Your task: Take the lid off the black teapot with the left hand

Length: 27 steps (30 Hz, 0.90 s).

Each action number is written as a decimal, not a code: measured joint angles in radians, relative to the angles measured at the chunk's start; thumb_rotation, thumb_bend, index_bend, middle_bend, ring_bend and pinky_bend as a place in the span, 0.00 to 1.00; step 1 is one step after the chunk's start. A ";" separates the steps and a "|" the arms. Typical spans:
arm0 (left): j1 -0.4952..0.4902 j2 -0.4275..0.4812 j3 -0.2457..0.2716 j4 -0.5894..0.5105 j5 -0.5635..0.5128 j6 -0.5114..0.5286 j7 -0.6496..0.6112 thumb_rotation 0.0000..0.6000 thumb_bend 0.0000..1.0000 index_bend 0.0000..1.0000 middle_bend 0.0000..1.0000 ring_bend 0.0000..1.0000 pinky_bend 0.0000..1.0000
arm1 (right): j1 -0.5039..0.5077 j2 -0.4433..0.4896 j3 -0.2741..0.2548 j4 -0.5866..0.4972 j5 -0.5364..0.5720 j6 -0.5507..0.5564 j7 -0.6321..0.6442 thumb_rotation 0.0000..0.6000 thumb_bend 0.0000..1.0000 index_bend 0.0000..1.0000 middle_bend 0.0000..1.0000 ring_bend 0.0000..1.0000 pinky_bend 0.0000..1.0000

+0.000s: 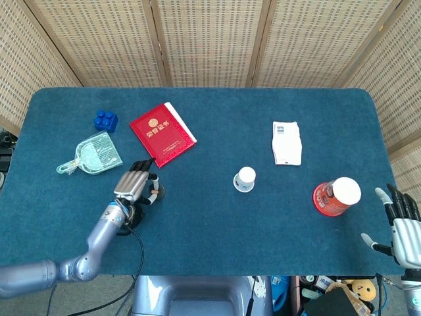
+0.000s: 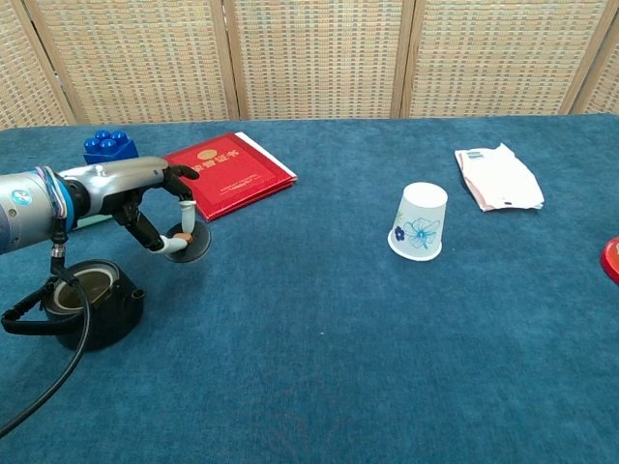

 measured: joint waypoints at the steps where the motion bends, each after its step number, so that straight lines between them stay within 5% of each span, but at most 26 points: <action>1: -0.004 -0.003 0.003 0.001 -0.013 0.000 0.006 1.00 0.38 0.63 0.00 0.00 0.00 | 0.000 0.001 0.000 0.000 0.000 0.000 0.002 1.00 0.00 0.00 0.00 0.00 0.00; 3: -0.013 -0.007 0.008 0.001 -0.049 0.001 0.022 1.00 0.38 0.56 0.00 0.00 0.00 | 0.000 0.003 -0.001 -0.001 0.000 -0.003 0.007 1.00 0.00 0.00 0.00 0.00 0.00; 8: -0.040 -0.004 0.019 -0.017 -0.141 0.001 0.065 1.00 0.33 0.02 0.00 0.00 0.00 | 0.000 0.005 -0.002 -0.004 -0.002 -0.002 0.010 1.00 0.00 0.00 0.00 0.00 0.00; 17: -0.033 0.063 0.016 -0.113 -0.079 0.054 0.035 1.00 0.30 0.00 0.00 0.00 0.00 | -0.003 0.007 -0.003 -0.008 -0.007 0.005 0.012 1.00 0.00 0.00 0.00 0.00 0.00; 27: 0.168 0.300 0.097 -0.263 0.301 0.315 -0.098 1.00 0.24 0.00 0.00 0.00 0.00 | -0.010 0.010 -0.009 -0.019 -0.024 0.023 0.005 1.00 0.00 0.00 0.00 0.00 0.00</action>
